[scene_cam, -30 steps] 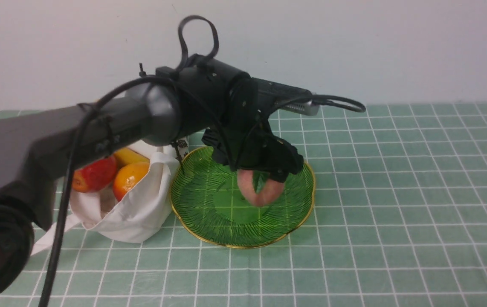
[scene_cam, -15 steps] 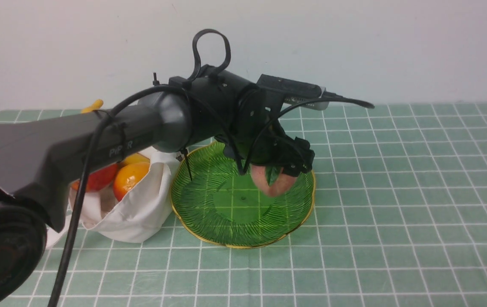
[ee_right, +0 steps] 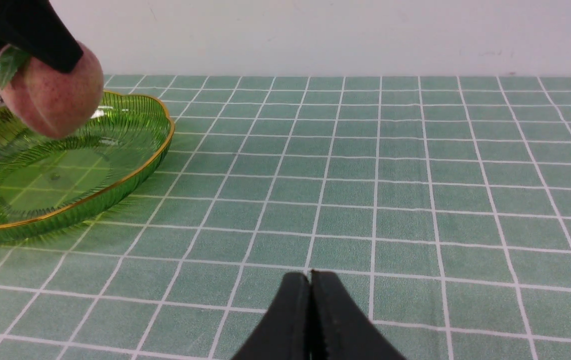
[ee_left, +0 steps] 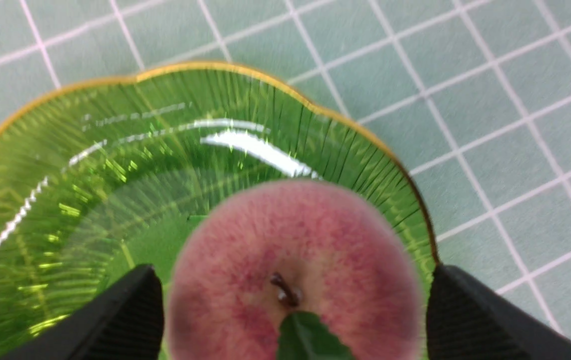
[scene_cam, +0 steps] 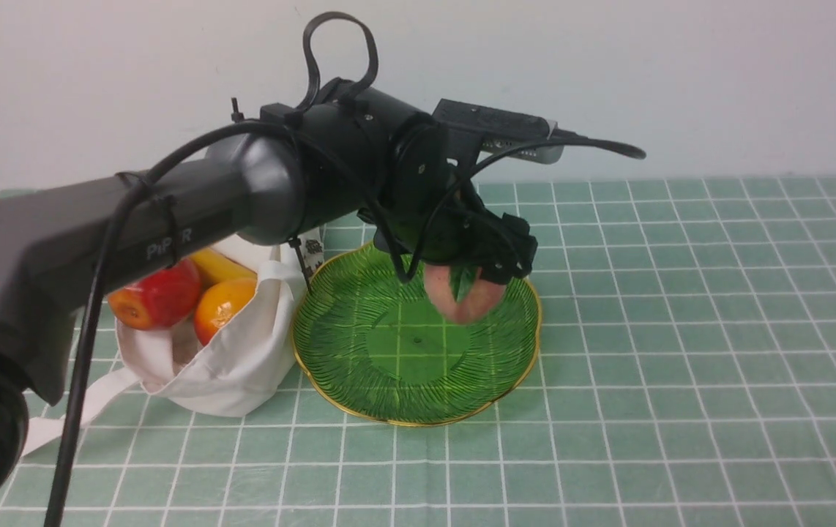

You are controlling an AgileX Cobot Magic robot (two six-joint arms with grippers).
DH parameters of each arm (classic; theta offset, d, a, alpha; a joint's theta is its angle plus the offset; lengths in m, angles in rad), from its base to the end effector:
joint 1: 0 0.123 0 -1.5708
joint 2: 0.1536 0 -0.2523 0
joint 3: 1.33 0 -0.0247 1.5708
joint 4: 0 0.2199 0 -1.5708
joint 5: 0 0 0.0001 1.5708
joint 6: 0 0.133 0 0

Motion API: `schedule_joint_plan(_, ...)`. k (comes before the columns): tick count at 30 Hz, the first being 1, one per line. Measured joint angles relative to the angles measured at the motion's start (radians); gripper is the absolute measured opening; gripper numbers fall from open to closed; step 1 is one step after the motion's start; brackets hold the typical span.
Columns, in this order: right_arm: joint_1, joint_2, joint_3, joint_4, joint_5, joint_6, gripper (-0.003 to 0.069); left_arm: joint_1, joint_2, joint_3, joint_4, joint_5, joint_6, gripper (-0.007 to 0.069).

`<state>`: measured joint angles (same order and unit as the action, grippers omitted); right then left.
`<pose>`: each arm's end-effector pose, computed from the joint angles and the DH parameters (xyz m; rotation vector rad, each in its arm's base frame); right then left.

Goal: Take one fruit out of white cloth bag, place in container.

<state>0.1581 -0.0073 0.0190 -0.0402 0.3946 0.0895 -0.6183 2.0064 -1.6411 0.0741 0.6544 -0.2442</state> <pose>0.0932 0.0128 0.1592 -0.0894 1.8895 0.1291 0.3601 -0.2488 0.1895 0.5233 2.4674 -0.2744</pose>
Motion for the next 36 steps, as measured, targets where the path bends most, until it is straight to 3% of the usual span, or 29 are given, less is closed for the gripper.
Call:
schedule_joint_plan(14,0.000,0.000,0.000,0.000,0.000,0.000,-0.0015,0.000,-0.003,0.000,0.002,0.012,0.000,0.0673)
schedule_joint_plan(17,0.000,0.000,0.000,0.000,0.000,0.000,-0.0015,0.000,-0.055,0.002,0.023,0.079,0.000,0.0589)
schedule_joint_plan(19,0.000,0.000,0.000,0.000,0.000,0.000,-0.0015,0.000,-0.101,0.002,0.055,0.134,0.000,0.0488)
schedule_joint_plan(21,0.000,0.000,0.000,0.000,0.000,0.000,-0.0015,0.000,-0.196,0.002,0.121,0.255,0.003,0.0291)
schedule_joint_plan(25,0.000,0.000,0.000,0.000,0.000,0.000,-0.0015,0.000,-0.328,0.002,0.179,0.465,0.033,0.0066)
schedule_joint_plan(27,0.000,0.000,0.000,0.000,0.000,0.000,-0.0015,0.000,-0.420,0.005,0.189,0.551,0.051,0.0013)
schedule_joint_plan(32,0.000,0.000,0.000,0.000,-0.001,0.000,-0.0015,0.000,-0.644,0.131,0.177,0.575,0.055,-0.0008)
schedule_joint_plan(36,0.000,0.000,0.000,0.000,-0.001,0.000,-0.0015,0.000,-0.850,0.387,0.126,0.465,0.038,-0.0008)
